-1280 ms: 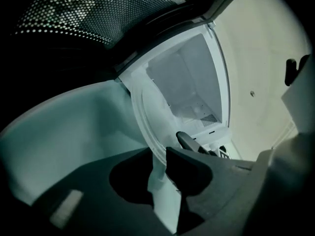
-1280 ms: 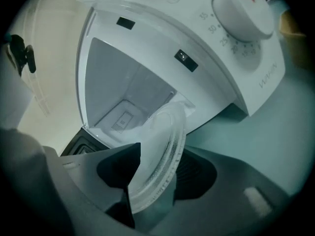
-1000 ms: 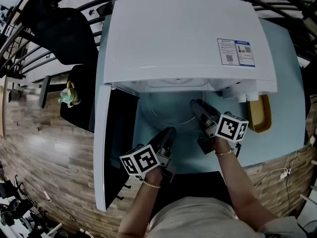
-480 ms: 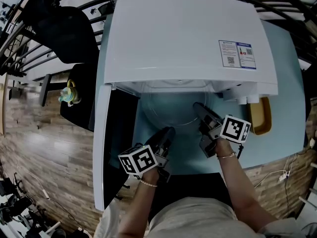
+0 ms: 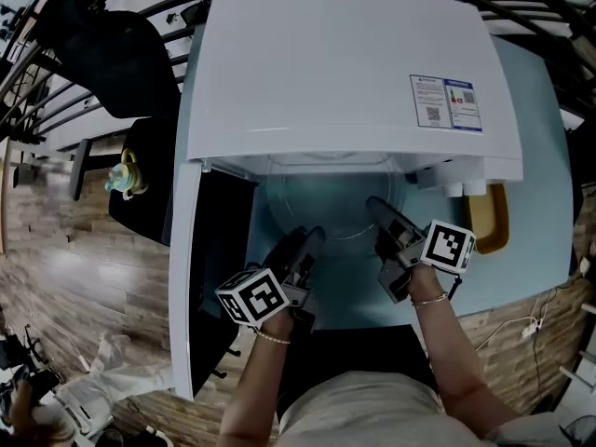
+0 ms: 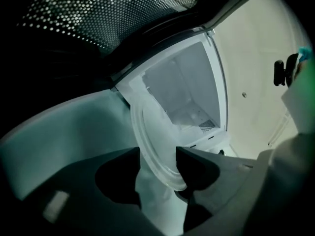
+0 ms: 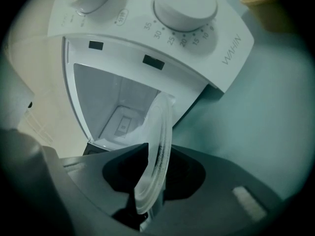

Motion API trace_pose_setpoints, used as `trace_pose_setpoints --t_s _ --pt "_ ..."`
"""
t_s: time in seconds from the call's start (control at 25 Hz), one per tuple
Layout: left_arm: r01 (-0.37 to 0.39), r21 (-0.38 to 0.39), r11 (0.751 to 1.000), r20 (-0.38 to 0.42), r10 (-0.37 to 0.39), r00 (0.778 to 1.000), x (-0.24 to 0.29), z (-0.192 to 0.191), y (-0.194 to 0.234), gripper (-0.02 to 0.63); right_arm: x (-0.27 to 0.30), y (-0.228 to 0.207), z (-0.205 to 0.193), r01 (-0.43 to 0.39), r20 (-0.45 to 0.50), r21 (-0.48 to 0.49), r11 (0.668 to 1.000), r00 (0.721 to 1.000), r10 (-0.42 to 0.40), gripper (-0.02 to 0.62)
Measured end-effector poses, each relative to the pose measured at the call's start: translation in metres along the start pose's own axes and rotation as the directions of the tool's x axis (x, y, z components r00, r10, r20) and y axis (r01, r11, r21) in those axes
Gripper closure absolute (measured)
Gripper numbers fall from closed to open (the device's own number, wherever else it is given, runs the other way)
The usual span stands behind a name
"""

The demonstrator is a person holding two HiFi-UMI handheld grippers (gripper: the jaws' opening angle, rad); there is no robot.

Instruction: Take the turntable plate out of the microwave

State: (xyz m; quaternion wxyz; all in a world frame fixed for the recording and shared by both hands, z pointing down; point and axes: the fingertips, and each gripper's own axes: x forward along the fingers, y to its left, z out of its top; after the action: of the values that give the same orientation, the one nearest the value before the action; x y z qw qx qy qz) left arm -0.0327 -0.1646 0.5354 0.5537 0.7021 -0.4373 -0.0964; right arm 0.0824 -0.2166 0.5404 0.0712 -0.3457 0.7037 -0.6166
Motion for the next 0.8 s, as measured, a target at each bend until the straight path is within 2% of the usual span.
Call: trace_pose_setpoints --t_s 0.12,0.24,0.48,0.8 --pt "0.011 0.001 1.0 0.041 -0.011 0.999 0.004 0.011 0.003 0.385 -0.001 0.008 -0.003 -0.043 -0.002 0.027 0.999 0.999 0.044 0.486" --pt "0.028 0.002 1.0 0.078 -0.028 0.997 0.011 0.02 0.007 0.385 -0.008 0.004 -0.007 -0.023 -0.016 0.02 1.0 1.0 0.023 0.486" --pt "0.046 -0.091 0.995 0.08 -0.038 0.996 0.017 0.02 0.015 0.387 -0.018 0.003 -0.015 -0.018 -0.04 0.016 1.0 0.999 0.019 0.492" --pt "0.044 -0.103 0.994 0.047 -0.039 0.998 0.015 0.013 0.016 0.387 -0.029 0.005 -0.023 -0.038 -0.068 0.029 0.999 0.997 0.04 0.5"
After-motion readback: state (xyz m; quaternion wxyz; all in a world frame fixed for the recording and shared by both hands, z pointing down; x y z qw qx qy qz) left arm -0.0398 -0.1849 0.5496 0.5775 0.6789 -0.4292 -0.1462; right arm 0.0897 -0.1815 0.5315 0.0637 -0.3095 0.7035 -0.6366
